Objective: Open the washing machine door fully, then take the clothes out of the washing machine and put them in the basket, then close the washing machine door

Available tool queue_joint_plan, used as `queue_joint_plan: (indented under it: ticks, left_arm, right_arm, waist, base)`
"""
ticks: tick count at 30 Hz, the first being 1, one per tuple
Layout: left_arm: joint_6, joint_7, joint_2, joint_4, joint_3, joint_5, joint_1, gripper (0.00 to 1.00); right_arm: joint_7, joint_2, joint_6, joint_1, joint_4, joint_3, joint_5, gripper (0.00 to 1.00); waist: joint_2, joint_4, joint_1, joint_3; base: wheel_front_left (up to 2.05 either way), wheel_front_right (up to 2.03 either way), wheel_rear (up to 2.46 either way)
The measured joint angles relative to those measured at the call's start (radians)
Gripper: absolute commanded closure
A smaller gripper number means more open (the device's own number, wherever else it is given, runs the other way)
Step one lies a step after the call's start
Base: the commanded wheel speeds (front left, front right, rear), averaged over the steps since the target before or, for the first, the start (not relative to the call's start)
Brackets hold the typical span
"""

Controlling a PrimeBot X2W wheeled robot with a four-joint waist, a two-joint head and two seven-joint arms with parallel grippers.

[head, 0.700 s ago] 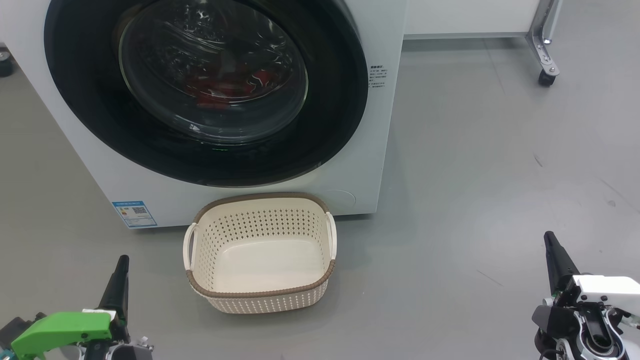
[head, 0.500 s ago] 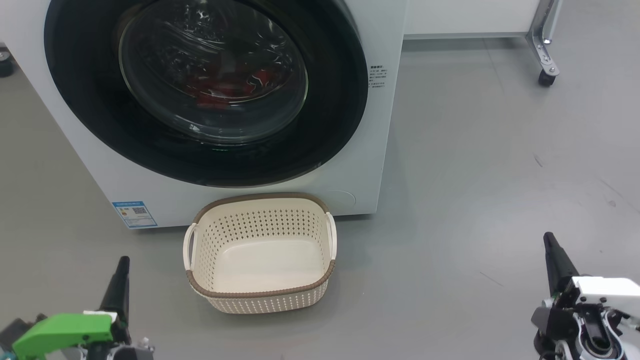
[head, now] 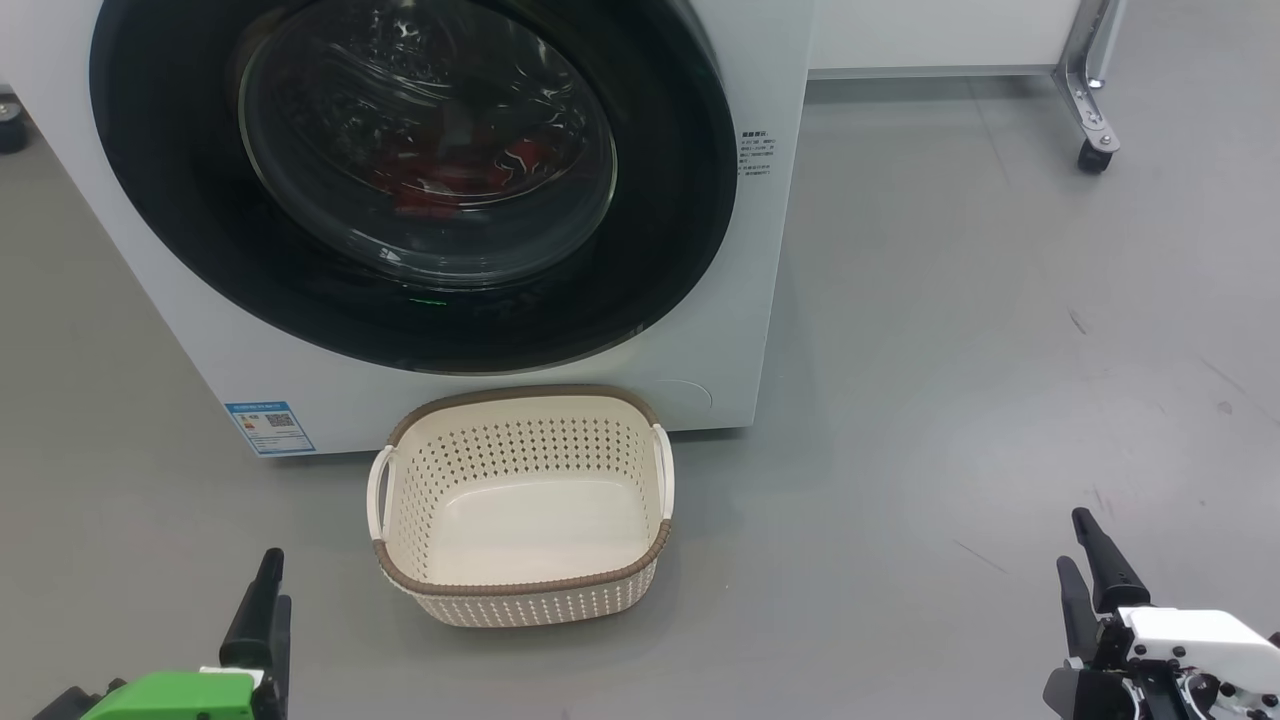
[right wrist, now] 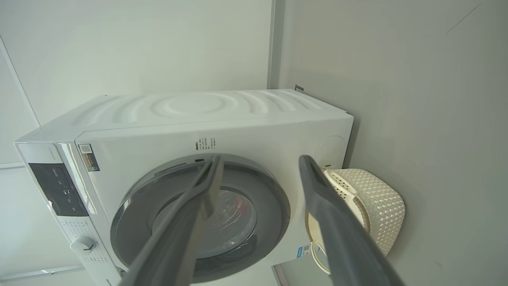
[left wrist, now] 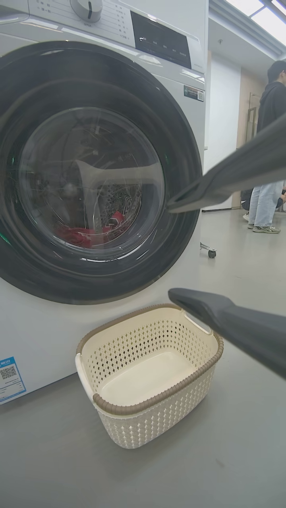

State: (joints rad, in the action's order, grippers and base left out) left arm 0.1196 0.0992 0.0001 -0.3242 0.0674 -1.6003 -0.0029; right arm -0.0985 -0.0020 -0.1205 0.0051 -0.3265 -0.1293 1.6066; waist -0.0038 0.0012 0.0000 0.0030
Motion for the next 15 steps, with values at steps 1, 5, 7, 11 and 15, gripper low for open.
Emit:
queue_joint_plan:
  ticks: [1,5,7,11,15]
  left_arm:
    - [0.000,-0.001,0.000,0.002,-0.001,0.000,0.000,0.00]
    - [0.000,-0.010,0.000,0.009,-0.005,0.009,0.000,0.00]
    - [0.000,-0.013,0.000,0.012,-0.007,0.009,-0.001,0.00]
    - [0.000,-0.023,0.001,0.018,-0.012,0.018,-0.002,0.00]
    - [0.000,-0.032,0.001,0.026,-0.022,0.027,-0.002,0.00]
  right_arm:
    - [0.003,0.000,0.000,0.000,0.002,0.001,-0.001,0.00]
    - [0.007,-0.002,0.000,0.000,0.011,0.003,-0.013,0.00]
    - [0.014,-0.003,0.000,0.000,0.016,0.005,-0.018,0.00]
    - [0.021,-0.006,0.000,0.000,0.024,0.008,-0.031,0.00]
    - [0.031,-0.011,0.000,0.000,0.031,0.015,-0.049,0.00]
  waist:
    - [0.0000,0.000,0.0000,0.000]
    - [0.0000,0.001,0.0000,0.000]
    - [0.0000,0.001,0.0000,0.000]
    - [0.0000,0.001,0.0000,0.000]
    - [0.0000,0.002,0.0000,0.000]
  base:
    - [0.00,0.00,0.00]
    - [0.00,0.00,0.00]
    - [0.00,0.00,0.00]
    - [0.00,0.00,0.00]
    - [0.00,0.00,0.00]
